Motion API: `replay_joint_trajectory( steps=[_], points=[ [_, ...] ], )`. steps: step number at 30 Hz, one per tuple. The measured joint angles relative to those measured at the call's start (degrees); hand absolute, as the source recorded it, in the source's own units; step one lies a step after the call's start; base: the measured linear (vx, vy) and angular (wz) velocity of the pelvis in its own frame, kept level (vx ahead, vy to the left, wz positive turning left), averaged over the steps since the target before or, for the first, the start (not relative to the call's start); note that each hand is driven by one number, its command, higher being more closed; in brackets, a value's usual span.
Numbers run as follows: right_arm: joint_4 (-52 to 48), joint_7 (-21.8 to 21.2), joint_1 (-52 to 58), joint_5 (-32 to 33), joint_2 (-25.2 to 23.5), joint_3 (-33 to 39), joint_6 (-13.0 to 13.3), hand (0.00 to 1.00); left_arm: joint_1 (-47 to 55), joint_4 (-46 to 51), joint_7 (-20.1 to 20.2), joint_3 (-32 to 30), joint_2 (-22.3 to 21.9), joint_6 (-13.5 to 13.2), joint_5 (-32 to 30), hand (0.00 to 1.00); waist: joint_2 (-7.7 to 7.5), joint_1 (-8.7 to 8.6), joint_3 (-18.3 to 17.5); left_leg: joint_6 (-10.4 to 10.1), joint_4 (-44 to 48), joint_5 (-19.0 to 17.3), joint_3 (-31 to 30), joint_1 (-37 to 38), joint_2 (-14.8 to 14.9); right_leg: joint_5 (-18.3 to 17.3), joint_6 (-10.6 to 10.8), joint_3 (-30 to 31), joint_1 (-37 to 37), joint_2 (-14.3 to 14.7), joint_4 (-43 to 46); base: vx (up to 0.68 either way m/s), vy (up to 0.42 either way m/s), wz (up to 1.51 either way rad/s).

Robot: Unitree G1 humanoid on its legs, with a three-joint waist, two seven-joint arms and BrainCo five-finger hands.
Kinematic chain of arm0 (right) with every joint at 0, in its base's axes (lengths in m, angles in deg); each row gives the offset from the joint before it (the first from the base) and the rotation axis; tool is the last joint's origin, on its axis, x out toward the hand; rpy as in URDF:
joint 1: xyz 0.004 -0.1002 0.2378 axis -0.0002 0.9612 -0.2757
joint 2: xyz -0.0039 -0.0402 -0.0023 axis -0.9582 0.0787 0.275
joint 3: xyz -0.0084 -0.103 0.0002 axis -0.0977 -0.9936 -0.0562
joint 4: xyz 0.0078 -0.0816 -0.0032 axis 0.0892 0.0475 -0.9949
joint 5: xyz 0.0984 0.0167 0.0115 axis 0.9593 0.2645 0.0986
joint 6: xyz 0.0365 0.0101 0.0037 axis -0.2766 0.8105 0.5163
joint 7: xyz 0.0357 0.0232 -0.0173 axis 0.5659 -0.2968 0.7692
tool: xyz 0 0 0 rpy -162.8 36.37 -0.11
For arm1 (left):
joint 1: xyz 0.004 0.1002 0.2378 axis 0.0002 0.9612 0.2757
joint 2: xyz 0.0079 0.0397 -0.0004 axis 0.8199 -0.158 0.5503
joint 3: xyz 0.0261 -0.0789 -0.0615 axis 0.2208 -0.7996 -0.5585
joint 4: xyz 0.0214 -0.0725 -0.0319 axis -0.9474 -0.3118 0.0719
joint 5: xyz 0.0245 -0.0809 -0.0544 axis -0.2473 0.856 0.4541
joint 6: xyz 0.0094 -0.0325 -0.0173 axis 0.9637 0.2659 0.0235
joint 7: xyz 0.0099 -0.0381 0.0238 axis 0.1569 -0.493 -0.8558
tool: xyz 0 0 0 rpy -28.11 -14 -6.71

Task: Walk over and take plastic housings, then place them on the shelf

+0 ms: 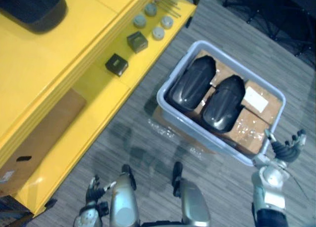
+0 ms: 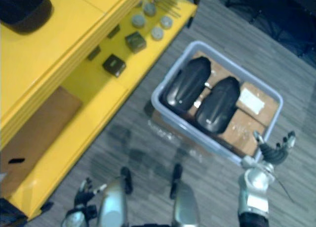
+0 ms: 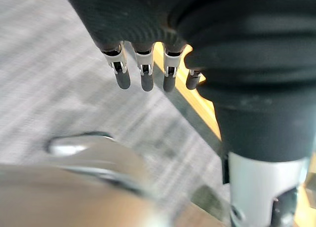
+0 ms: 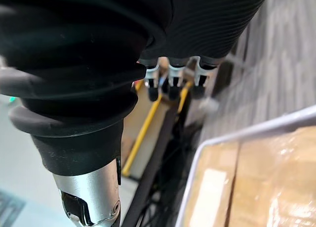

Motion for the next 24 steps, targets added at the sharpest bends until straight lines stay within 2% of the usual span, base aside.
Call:
replay_joint_trajectory(
  steps=[2,5,8,9,14,16,19,21,24],
  points=[
    [4.38,2.6,-4.85,0.06,1.23,0.56,-0.43,0.0,-1.68,1.57,-0.39,1.65,-0.18,0.05,0.0,0.0,0.53,1.07,1.01,0.27,-0.03,0.14,-0.52,-1.57,-0.79,0.34,0.3,-0.27,-1.3,-0.66,-0.18,-0.07,0.07,0.09],
    [9.08,3.81,-10.68,0.63,4.23,0.55,-1.98,0.0,-2.46,2.03,-0.49,2.59,-0.5,0.5,0.0,0.0,1.37,2.02,1.66,1.18,0.02,0.78,-1.1,-3.76,-1.62,2.15,0.61,-0.78,-2.26,-0.99,-1.88,-0.04,0.054,0.11],
    [12.47,4.98,-15.05,2.42,6.89,0.46,-2.61,0.0,-2.61,1.91,-1.02,2.72,-0.4,0.57,-0.3,0.0,1.91,2.61,2.05,1.34,0.19,0.88,-1.4,-4.72,-1.94,3.52,0.72,-1.02,-2.29,-1.01,-3.62,-0.01,0.054,0.02],
    [13.73,6.11,-16.8,2.56,8.78,0.24,-2.74,0.0,-2.78,1.27,-1.34,2.79,-0.28,0.68,-0.72,0.0,2.28,3.29,2.27,1.39,0.17,0.9,-1.66,-4.85,-2.28,3.99,0.88,-0.93,-2.21,-1.15,-4.46,0.0,0.051,-0.03],
    [12.01,6.76,-16.0,2.19,9.87,0.12,-1.24,0.0,-2.15,-0.72,-2.13,2.7,0.09,0.36,-2.85,0.0,2.38,3.34,2.36,1.41,-0.17,0.87,-1.96,-4.4,-2.71,4.05,0.95,-0.86,-1.75,-1.39,-4.98,0.0,0.018,-0.01],
    [6.99,5.57,-12.41,1.91,9.25,0.21,-0.02,0.0,-2.11,-0.39,-2.14,2.7,0.09,-0.09,-3.08,0.0,2.28,2.86,2.41,1.4,-0.92,0.87,-1.75,-2.95,-2.69,4.01,0.89,-0.68,-0.67,-1.42,-5.1,0.02,0.001,-0.06],
    [-3.1,4.19,-4.24,-1.55,5.73,1.45,2.24,0.0,-1.53,2.67,-2.12,2.75,-0.36,-1.48,-3.51,0.0,1.97,1.71,2.54,1.35,-3.04,0.88,-1.56,1.45,-3.02,3.38,0.7,-0.88,2.97,-1.64,-5.27,0.0,0.0,0.0],
    [-6.29,4.2,-0.52,-2.46,3.3,2.85,2.44,0.0,-1.73,4.92,-2.09,3.58,-0.61,-2.44,-5.96,0.0,1.53,1.24,2.32,1.17,-4.47,0.97,-1.31,3.92,-3.04,2.99,0.63,-0.94,4.89,-1.73,-5.49,0.01,-0.005,-0.02],
    [-7.87,4.47,3.71,-2.46,-0.78,3.66,2.44,0.0,-1.8,7.29,-1.64,4.83,-0.44,-3.16,-9.57,0.0,-0.26,0.22,1.04,0.78,-6.2,0.97,0.13,7.74,-2.58,2.96,0.61,0.19,7.65,-1.26,-6.92,0.03,-0.003,-0.21]
  ],
)
